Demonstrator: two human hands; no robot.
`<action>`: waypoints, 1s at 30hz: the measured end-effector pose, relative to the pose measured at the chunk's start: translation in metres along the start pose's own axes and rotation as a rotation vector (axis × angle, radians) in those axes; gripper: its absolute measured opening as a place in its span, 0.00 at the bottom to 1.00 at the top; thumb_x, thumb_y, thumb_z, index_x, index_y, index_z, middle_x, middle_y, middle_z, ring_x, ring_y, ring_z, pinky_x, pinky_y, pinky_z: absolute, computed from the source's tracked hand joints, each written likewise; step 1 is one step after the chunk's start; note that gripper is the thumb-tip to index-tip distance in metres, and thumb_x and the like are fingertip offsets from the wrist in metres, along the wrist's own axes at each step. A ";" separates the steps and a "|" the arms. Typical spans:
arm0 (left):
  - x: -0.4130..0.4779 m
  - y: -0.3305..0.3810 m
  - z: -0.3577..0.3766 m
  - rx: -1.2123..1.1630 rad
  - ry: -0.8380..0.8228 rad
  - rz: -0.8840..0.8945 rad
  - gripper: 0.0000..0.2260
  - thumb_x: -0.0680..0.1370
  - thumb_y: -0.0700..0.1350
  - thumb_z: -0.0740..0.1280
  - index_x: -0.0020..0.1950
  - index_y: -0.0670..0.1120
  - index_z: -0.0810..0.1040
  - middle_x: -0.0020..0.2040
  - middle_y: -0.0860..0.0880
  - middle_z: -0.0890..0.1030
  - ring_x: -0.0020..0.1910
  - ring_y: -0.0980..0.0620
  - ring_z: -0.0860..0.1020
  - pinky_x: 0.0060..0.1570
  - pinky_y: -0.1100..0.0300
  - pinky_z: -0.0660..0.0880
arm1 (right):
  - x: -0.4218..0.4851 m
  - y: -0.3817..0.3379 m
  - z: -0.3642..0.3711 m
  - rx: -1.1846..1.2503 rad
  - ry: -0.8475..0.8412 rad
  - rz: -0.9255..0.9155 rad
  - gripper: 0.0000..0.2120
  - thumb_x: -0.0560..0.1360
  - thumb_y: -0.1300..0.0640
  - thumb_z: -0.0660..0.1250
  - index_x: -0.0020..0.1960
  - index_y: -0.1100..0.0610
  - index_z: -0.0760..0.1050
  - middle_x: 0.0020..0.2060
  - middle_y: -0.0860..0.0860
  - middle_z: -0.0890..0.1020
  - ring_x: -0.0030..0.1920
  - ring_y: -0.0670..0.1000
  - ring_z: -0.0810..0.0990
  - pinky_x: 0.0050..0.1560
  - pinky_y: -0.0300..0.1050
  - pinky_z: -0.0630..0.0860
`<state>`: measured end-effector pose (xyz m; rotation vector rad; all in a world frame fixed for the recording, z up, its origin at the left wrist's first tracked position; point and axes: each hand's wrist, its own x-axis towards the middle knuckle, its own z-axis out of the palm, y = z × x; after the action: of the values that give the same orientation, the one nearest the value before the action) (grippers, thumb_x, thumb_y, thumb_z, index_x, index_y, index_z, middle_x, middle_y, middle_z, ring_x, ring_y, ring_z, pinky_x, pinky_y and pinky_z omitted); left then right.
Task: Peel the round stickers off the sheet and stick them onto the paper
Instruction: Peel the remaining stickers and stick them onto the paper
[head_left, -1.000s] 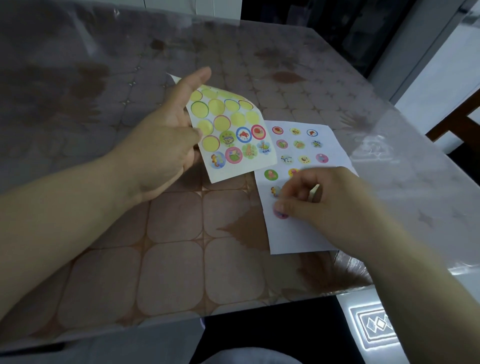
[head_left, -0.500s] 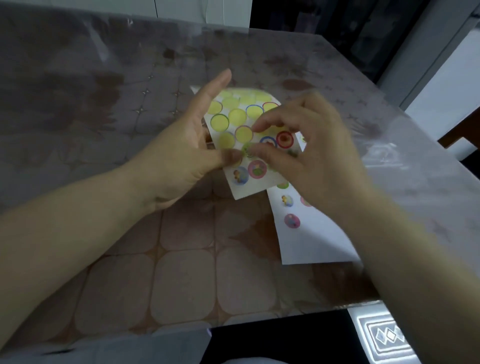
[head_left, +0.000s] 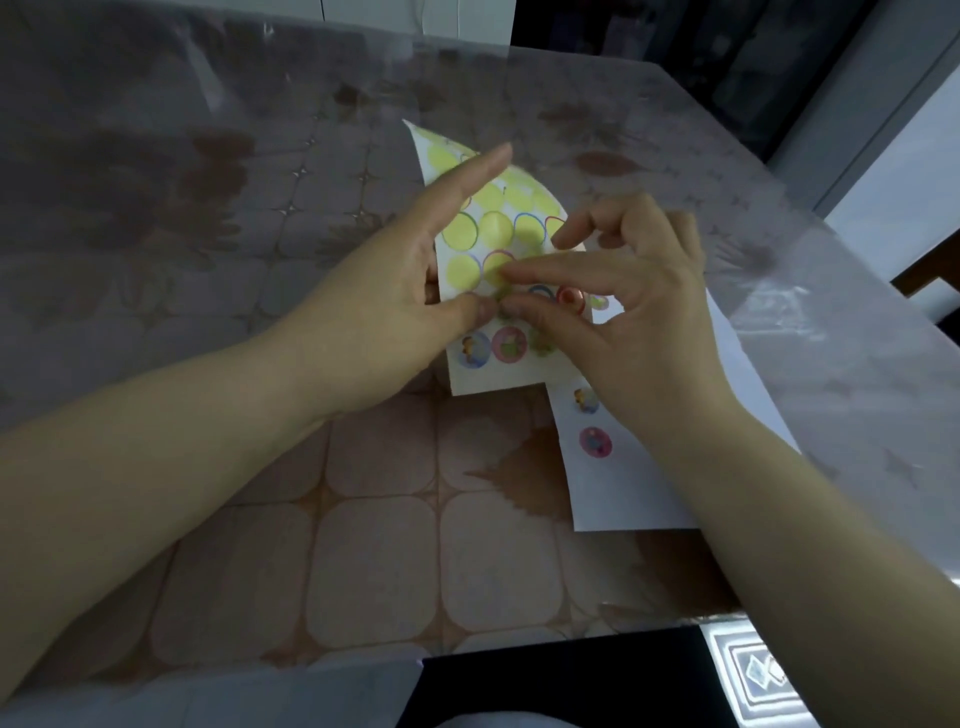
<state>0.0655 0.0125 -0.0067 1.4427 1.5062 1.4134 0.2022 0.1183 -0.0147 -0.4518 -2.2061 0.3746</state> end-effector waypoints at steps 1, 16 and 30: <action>0.000 0.000 -0.001 0.021 0.015 -0.004 0.34 0.73 0.38 0.65 0.73 0.61 0.58 0.68 0.51 0.72 0.63 0.54 0.75 0.62 0.54 0.72 | -0.001 0.000 -0.001 -0.003 -0.012 -0.006 0.11 0.69 0.44 0.68 0.49 0.46 0.82 0.49 0.44 0.72 0.51 0.44 0.62 0.53 0.53 0.70; 0.000 0.005 0.002 -0.139 0.184 -0.115 0.27 0.76 0.36 0.64 0.69 0.59 0.65 0.37 0.55 0.83 0.43 0.54 0.81 0.53 0.59 0.75 | -0.002 -0.005 0.001 -0.060 0.076 -0.136 0.06 0.70 0.49 0.70 0.44 0.48 0.83 0.43 0.45 0.81 0.49 0.49 0.69 0.53 0.47 0.62; 0.001 0.006 0.004 -0.200 0.215 -0.114 0.28 0.76 0.35 0.65 0.71 0.55 0.63 0.43 0.54 0.81 0.37 0.60 0.81 0.41 0.68 0.76 | -0.003 -0.009 0.001 -0.037 0.032 -0.133 0.03 0.70 0.51 0.70 0.41 0.48 0.83 0.41 0.39 0.76 0.46 0.48 0.72 0.53 0.44 0.61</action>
<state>0.0705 0.0131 -0.0022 1.0964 1.5001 1.6381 0.2012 0.1089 -0.0132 -0.3267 -2.2013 0.2538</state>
